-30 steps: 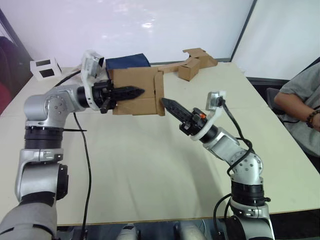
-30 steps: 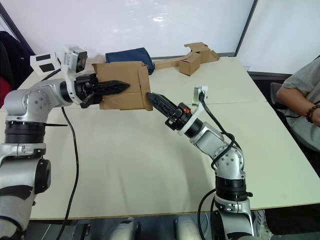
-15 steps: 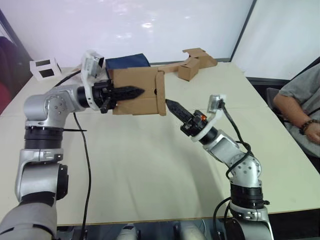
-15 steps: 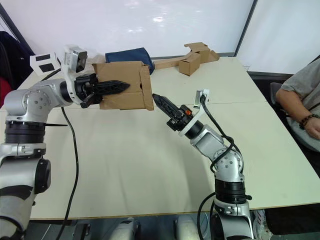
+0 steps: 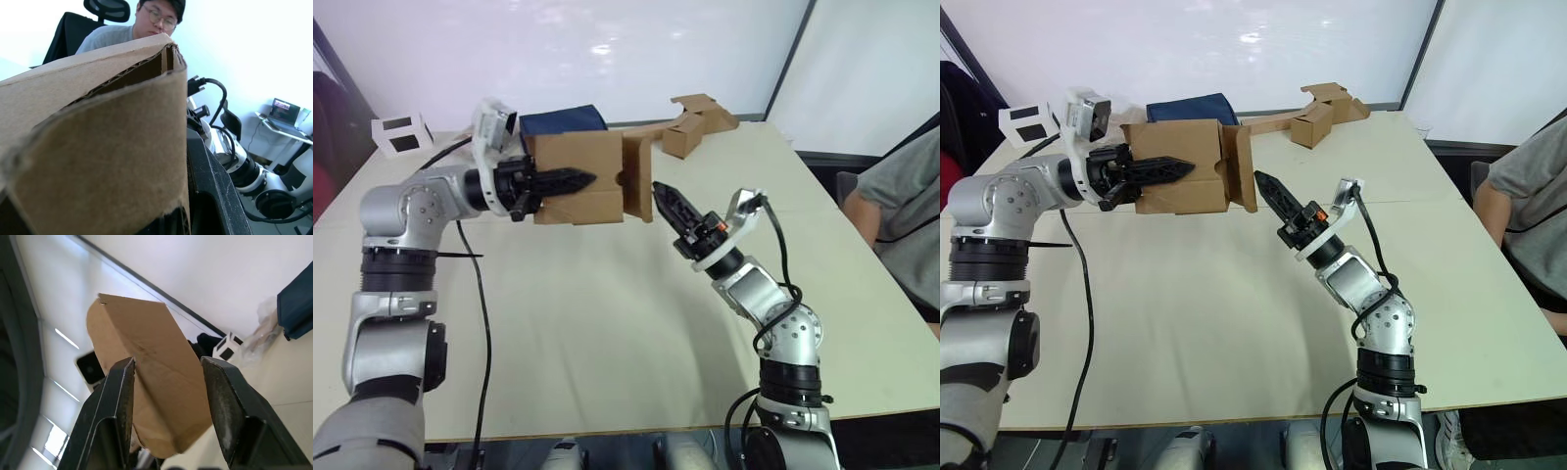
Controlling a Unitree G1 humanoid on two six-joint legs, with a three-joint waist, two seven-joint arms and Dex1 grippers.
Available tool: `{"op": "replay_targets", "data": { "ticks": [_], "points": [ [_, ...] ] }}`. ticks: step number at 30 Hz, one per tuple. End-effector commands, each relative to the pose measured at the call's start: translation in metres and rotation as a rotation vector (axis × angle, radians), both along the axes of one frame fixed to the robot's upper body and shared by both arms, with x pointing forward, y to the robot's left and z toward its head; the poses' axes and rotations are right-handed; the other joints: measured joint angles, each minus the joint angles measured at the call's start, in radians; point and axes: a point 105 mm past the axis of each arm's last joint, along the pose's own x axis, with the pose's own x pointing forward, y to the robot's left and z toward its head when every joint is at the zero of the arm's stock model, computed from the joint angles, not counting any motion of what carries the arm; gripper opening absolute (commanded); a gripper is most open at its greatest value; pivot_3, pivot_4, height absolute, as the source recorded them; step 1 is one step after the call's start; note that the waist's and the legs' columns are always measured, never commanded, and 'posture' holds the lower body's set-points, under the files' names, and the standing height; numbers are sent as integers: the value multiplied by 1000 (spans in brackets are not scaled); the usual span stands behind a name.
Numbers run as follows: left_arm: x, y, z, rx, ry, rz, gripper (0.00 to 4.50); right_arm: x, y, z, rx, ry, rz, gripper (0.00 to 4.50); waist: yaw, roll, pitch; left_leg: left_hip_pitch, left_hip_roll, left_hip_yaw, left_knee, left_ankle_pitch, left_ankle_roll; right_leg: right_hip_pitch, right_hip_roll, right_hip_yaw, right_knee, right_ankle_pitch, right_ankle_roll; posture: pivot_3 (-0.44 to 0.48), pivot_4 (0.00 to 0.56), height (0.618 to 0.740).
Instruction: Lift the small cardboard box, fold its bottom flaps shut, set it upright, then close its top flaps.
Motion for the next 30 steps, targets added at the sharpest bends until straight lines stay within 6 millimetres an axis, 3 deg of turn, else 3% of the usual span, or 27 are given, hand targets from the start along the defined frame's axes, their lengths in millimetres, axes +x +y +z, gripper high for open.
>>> {"op": "replay_targets", "data": {
  "ticks": [1, 7, 11, 30],
  "points": [
    [-4, 2, 14, -24, -53, -6, 0, -10, 5, 10, 22, -51, 34, 2244, 0, 0, 0, 0, 0, 0, 0, 0, 0, 0, 0, 0, 0, 0, 0, 0, 150, 740],
    [-3, 2, 14, -24, -53, -6, 0, -16, 8, 8, 5, -72, 46, 2244, 0, 0, 0, 0, 0, 0, 0, 0, 0, 0, 0, 0, 0, 0, 0, 0, 150, 740],
    [-4, 1, 13, -23, -51, -8, 0, -18, 10, 7, -10, -81, 52, 1195, 0, 0, 0, 0, 0, 0, 0, 0, 0, 0, 0, 0, 0, 0, 0, 0, 150, 740],
    [-6, -2, 7, -20, -44, -19, 0, -15, 26, 16, -39, -100, 23, 1195, 0, 0, 0, 0, 0, 0, 0, 0, 0, 0, 0, 0, 0, 0, 0, 0, 150, 740]
  ]
}}
